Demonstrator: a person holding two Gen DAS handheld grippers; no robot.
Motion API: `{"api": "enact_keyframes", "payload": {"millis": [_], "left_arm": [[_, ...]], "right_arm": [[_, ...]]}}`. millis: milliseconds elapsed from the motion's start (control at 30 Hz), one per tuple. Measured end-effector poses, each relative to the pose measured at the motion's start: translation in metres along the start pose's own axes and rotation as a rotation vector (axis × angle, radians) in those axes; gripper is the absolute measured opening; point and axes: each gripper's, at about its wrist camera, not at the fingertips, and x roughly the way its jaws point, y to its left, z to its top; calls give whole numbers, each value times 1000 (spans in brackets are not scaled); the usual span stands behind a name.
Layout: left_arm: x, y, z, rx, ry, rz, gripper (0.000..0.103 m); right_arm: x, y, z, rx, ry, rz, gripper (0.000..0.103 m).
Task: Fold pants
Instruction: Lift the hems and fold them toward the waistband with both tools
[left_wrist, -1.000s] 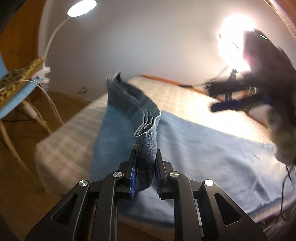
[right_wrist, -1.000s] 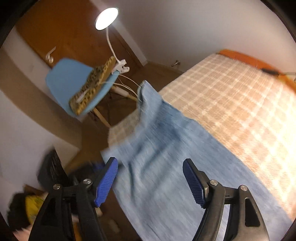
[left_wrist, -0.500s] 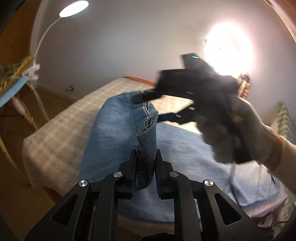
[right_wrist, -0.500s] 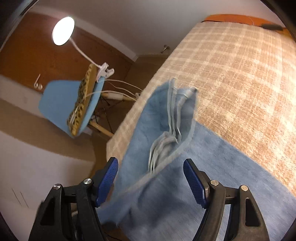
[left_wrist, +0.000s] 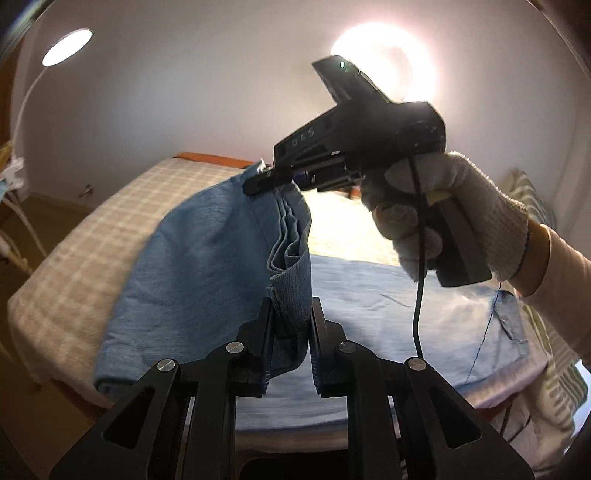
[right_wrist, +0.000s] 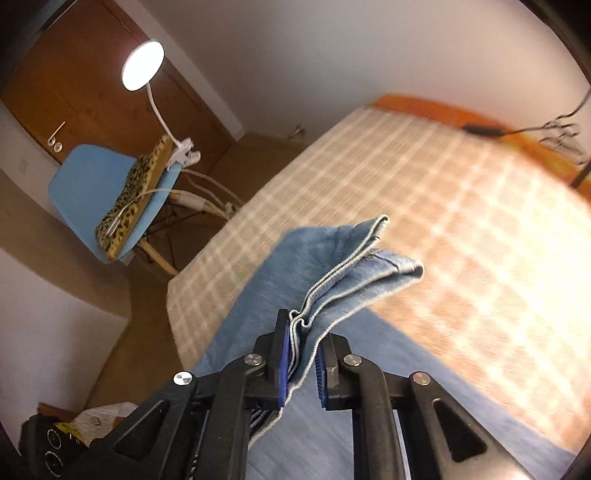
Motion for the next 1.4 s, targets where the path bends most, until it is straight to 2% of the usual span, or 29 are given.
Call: {"api": "enact_keyframes", "payload": {"millis": [200, 433, 767, 1100, 1400], "left_arm": [[6, -45, 2, 48, 15, -83, 15], [15, -96, 1, 76, 40, -196, 15], [27, -176, -5, 179, 86, -344, 15], [37, -233, -14, 258, 139, -447, 15], [50, -306, -24, 346, 189, -539, 15]], "right_arm": [[-57, -17, -20, -20, -53, -99, 9], [-114, -51, -55, 35, -91, -181, 8], [-193, -102, -114, 130, -146, -298, 8], [-243, -135, -154, 207, -176, -362, 8], [-302, -178, -204, 277, -222, -423, 7]]}}
